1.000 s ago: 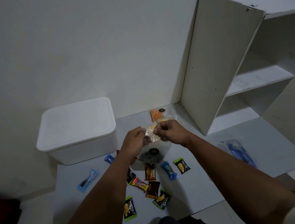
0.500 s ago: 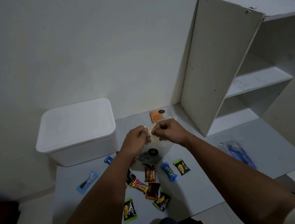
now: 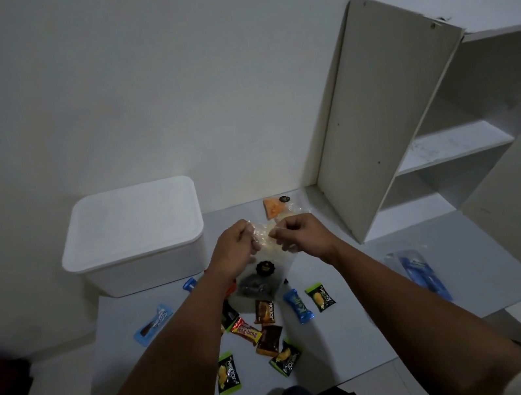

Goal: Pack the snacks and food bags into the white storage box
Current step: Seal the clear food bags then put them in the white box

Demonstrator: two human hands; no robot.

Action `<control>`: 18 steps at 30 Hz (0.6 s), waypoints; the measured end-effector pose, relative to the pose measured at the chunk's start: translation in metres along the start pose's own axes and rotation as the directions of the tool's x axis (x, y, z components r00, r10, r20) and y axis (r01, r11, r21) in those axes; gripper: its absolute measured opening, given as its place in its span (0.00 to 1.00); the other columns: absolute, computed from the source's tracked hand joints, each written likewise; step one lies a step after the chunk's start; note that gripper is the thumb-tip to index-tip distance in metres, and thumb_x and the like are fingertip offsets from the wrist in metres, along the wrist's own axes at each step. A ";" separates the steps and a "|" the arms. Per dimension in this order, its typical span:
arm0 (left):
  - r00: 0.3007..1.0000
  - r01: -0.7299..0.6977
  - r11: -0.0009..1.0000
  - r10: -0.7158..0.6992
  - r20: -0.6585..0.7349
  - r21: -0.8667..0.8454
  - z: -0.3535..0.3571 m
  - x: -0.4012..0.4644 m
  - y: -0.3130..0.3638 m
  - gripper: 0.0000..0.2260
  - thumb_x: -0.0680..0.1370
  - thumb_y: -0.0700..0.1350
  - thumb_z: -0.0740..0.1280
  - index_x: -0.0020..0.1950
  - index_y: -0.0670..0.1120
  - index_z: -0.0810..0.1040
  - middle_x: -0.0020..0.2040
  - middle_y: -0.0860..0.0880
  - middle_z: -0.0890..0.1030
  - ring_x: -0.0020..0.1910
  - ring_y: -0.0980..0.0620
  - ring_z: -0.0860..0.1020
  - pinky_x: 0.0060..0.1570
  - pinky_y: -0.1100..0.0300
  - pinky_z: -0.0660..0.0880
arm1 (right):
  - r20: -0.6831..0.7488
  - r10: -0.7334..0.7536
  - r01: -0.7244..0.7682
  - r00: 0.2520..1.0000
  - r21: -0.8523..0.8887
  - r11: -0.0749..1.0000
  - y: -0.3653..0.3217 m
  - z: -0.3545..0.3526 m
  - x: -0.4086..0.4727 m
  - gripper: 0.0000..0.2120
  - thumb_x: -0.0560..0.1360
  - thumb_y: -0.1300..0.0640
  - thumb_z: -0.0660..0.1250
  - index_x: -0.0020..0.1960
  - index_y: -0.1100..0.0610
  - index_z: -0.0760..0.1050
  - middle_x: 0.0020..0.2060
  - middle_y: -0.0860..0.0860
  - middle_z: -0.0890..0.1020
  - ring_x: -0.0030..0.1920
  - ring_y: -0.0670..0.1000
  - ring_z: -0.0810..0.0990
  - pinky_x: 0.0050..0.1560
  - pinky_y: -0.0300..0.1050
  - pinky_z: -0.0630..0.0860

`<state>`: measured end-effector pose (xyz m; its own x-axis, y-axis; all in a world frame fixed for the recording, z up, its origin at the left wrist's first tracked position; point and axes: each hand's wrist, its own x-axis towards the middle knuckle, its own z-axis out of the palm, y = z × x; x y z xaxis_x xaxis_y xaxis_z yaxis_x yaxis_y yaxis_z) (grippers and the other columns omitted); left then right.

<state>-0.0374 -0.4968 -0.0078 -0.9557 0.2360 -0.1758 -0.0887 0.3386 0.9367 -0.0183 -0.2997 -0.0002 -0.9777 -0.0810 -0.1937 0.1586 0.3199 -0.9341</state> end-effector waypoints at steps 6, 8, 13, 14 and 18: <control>0.979 -0.011 0.994 0.032 -0.203 0.105 0.000 0.005 -0.013 0.06 0.83 0.44 0.60 0.49 0.50 0.75 0.46 0.51 0.83 0.46 0.49 0.79 0.49 0.53 0.76 | -0.039 -0.033 0.032 0.999 -0.015 0.999 0.006 0.002 0.000 0.10 0.79 0.58 0.72 0.49 0.66 0.85 0.36 0.53 0.84 0.33 0.44 0.79 0.38 0.37 0.76; 0.905 -0.021 0.993 0.067 -0.421 0.114 0.004 0.001 -0.011 0.04 0.80 0.44 0.65 0.53 0.52 0.72 0.50 0.51 0.80 0.48 0.51 0.77 0.47 0.57 0.72 | -0.086 -0.068 0.064 0.994 -0.039 0.997 0.005 0.006 0.001 0.10 0.78 0.59 0.73 0.48 0.67 0.85 0.35 0.54 0.84 0.31 0.44 0.78 0.36 0.36 0.76; 0.940 0.211 0.964 -0.245 -0.237 -0.161 0.012 0.003 -0.001 0.16 0.78 0.57 0.69 0.47 0.43 0.78 0.44 0.45 0.84 0.46 0.46 0.84 0.45 0.47 0.83 | -0.148 -0.116 0.096 0.982 -0.139 0.986 0.013 0.009 0.006 0.09 0.78 0.56 0.73 0.45 0.61 0.87 0.38 0.53 0.86 0.34 0.47 0.80 0.41 0.49 0.80; 0.941 0.251 0.925 -0.302 -0.152 -0.285 0.015 0.002 0.002 0.18 0.77 0.57 0.70 0.48 0.41 0.79 0.45 0.43 0.85 0.47 0.46 0.85 0.45 0.45 0.84 | -0.145 -0.136 0.108 0.980 -0.182 0.977 0.016 0.010 0.006 0.08 0.78 0.55 0.73 0.45 0.59 0.87 0.39 0.52 0.87 0.35 0.45 0.80 0.42 0.49 0.79; 0.940 0.265 0.843 -0.335 -0.070 -0.468 0.025 0.000 0.010 0.13 0.79 0.49 0.69 0.49 0.39 0.78 0.50 0.37 0.84 0.49 0.41 0.85 0.44 0.42 0.84 | -0.102 -0.219 0.172 0.970 -0.349 0.921 0.019 0.014 0.001 0.06 0.78 0.53 0.72 0.48 0.53 0.88 0.39 0.46 0.85 0.37 0.42 0.78 0.41 0.45 0.75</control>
<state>-0.0315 -0.4706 -0.0060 -0.8881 0.0442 -0.4574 -0.4596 -0.0788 0.8846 -0.0145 -0.3068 -0.0226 -0.9975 -0.0521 0.0478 -0.0697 0.6102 -0.7892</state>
